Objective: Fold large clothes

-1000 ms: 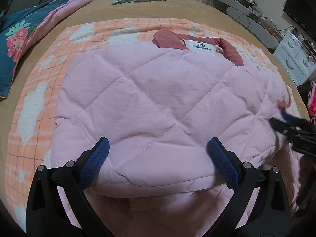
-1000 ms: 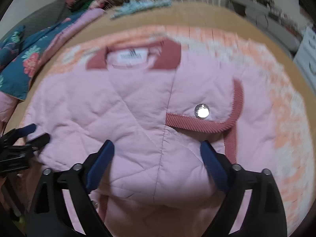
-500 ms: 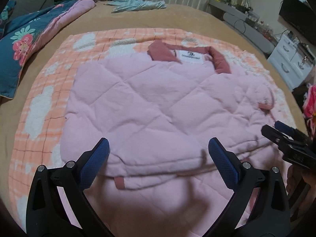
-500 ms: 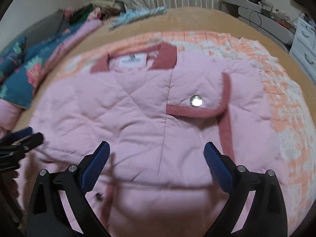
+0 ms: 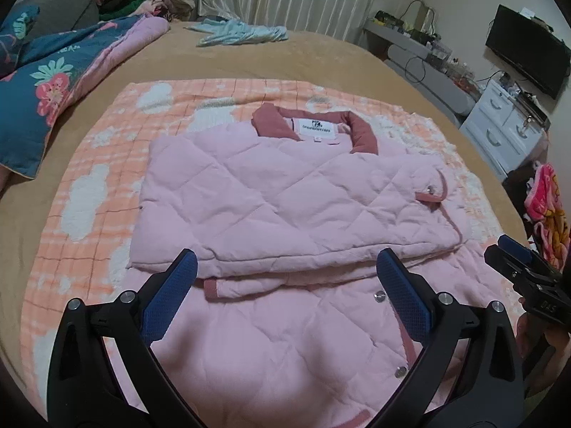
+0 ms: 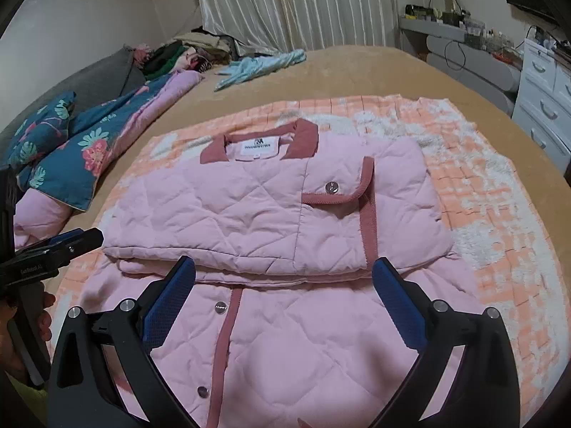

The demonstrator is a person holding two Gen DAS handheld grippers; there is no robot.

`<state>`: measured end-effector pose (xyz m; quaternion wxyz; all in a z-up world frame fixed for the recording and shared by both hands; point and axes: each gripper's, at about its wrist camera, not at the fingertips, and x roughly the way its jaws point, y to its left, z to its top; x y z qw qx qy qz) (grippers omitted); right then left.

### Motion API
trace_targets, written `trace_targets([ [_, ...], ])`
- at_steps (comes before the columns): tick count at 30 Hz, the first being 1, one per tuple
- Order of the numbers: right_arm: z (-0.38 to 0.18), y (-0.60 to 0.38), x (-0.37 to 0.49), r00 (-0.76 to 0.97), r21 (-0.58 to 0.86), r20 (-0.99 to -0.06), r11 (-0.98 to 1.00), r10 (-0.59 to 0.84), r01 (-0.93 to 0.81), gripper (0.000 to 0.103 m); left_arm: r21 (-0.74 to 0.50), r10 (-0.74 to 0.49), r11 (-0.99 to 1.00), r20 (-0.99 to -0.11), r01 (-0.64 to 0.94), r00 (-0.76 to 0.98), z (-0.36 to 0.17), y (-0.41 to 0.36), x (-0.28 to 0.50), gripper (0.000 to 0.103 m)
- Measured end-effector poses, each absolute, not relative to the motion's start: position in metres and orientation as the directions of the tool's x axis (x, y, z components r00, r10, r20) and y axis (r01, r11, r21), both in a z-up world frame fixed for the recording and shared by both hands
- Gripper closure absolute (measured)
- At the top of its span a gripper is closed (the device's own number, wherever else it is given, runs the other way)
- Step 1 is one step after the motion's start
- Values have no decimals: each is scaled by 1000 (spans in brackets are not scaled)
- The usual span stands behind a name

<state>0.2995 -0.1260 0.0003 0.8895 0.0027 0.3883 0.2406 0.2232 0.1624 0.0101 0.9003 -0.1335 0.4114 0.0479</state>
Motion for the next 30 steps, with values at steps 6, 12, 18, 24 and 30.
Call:
trace_targets([
  [6, 15, -141, 280, 601, 198, -664, 880, 444, -432, 4, -209, -25, 959, -735, -191, 678, 25, 159, 203, 9],
  [12, 38, -159, 258, 652, 175, -623, 889, 433, -423, 4, -229, -32, 955, -709, -188, 704, 40, 155, 184, 9],
  [18, 55, -177, 239, 709, 123, -584, 907, 395, -404, 4, -210, -20, 962, -696, -176, 718, 48, 144, 167, 9],
  [24, 65, -192, 222, 743, 110, -548, 913, 385, -392, 4, -216, -25, 962, -683, -169, 730, 52, 137, 150, 9],
  [30, 69, -205, 207, 751, 149, -517, 907, 411, -394, 4, -219, -39, 965, -668, -147, 743, 57, 124, 132, 9],
])
